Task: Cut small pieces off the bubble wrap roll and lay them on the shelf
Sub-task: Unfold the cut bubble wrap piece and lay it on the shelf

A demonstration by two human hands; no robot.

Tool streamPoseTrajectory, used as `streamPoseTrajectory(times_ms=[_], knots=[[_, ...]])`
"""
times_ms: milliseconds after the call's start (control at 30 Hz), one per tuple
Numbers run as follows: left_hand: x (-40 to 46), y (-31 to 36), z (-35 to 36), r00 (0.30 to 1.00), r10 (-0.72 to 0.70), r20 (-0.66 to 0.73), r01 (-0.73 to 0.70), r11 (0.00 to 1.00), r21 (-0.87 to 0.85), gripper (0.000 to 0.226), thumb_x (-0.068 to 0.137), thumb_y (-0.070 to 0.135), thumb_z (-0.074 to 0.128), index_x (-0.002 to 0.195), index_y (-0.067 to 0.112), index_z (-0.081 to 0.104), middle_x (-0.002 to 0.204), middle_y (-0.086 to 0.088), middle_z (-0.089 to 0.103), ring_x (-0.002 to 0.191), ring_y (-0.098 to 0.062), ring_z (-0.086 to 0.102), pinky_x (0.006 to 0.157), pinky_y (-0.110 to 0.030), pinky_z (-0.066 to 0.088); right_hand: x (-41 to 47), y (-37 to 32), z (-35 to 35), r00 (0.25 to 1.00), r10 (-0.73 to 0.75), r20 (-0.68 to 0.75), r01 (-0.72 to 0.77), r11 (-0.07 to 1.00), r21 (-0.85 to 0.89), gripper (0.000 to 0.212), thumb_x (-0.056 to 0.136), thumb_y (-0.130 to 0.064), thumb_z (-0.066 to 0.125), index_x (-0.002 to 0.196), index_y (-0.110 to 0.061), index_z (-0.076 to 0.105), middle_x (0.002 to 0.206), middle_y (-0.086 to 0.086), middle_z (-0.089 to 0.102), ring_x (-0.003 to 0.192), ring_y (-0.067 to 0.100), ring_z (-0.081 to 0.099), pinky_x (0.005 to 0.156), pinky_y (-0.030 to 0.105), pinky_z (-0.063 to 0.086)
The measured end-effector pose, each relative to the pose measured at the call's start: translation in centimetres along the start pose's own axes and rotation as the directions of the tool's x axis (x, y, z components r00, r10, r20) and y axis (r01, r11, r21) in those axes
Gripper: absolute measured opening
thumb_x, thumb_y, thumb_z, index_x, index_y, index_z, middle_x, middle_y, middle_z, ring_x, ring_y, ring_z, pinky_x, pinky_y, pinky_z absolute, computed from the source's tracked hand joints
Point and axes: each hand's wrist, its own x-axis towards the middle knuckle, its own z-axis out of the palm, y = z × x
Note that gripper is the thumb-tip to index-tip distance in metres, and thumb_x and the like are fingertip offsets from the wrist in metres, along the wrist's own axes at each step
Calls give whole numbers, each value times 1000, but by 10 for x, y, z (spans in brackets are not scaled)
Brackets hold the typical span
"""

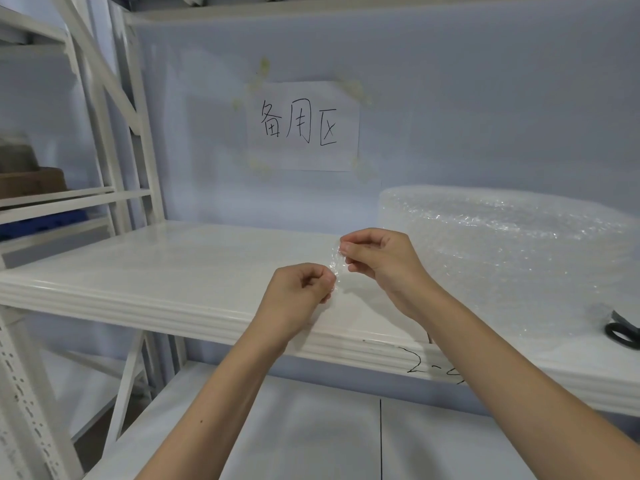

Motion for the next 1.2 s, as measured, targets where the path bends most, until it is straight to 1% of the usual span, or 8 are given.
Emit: streamPoseTrajectory(times_ms=[133, 367, 433, 600, 700, 833, 967, 1200], knots=[[1, 0, 2, 999, 24, -43, -21, 998, 56, 22, 92, 7, 61, 73, 14, 69, 61, 2, 60, 55, -4, 54, 64, -14, 46, 0, -1, 0, 1000, -6, 5, 6, 1000, 4, 6, 83, -1, 70, 88, -5, 72, 78, 7, 69, 67, 14, 62, 69, 22, 57], [2, -7, 2, 992, 38, -119, -23, 992, 121, 26, 89, 10, 63, 67, 22, 69, 48, 17, 56, 59, -10, 55, 68, -27, 46, -1, 0, 3, 999, -29, 19, 29, 1000, 12, 6, 83, -1, 70, 87, -6, 72, 78, 7, 70, 68, 14, 62, 68, 23, 56], [1, -6, -1, 996, 26, -89, -15, 993, 116, 22, 89, 11, 64, 69, 19, 71, 51, 15, 61, 59, -9, 57, 69, -27, 49, 1, 2, 2, 999, -34, 16, 34, 999, -18, 6, 83, -2, 71, 87, -6, 72, 80, 7, 70, 69, 15, 63, 70, 24, 57], [-1, -2, -11, 998, -49, -26, 50, 998, 33, 10, 87, 13, 71, 81, 11, 79, 85, -15, 77, 68, -14, 68, 81, -33, 58, 8, 13, -2, 1000, 16, -21, -17, 998, -53, 9, 83, -2, 71, 92, -1, 71, 79, 9, 69, 68, 15, 62, 66, 20, 57], [-2, -3, -13, 997, -53, -51, 56, 996, 74, 10, 86, 16, 72, 81, 16, 80, 87, -11, 79, 69, -13, 71, 78, -28, 58, 11, 21, -4, 998, 56, -31, -57, 998, -29, 7, 83, -1, 70, 91, 0, 70, 78, 9, 67, 70, 17, 60, 65, 20, 56], [1, -3, -21, 992, -41, -121, 50, 996, 74, 16, 86, 14, 69, 75, 21, 77, 80, -7, 78, 65, -12, 70, 83, -36, 58, 20, 29, 0, 995, 102, -20, -103, 989, -107, 10, 83, 1, 70, 92, 4, 70, 76, 10, 66, 63, 17, 59, 63, 22, 56], [2, -1, -26, 982, -48, -183, 52, 998, 19, 18, 92, 9, 58, 95, 14, 75, 84, -2, 77, 69, -13, 71, 79, -30, 61, 27, 42, 7, 982, 180, -61, -187, 970, -158, 15, 81, 3, 71, 95, 7, 66, 70, 13, 64, 52, 19, 56, 60, 26, 57], [4, -5, -39, 967, -76, -245, 67, 997, -46, 26, 93, 6, 47, 95, 13, 72, 83, -6, 76, 71, -19, 70, 74, -28, 60, 40, 55, 12, 974, 203, -101, -224, 926, -303, 12, 79, 1, 72, 88, 7, 67, 70, 21, 65, 54, 25, 55, 64, 34, 54]])
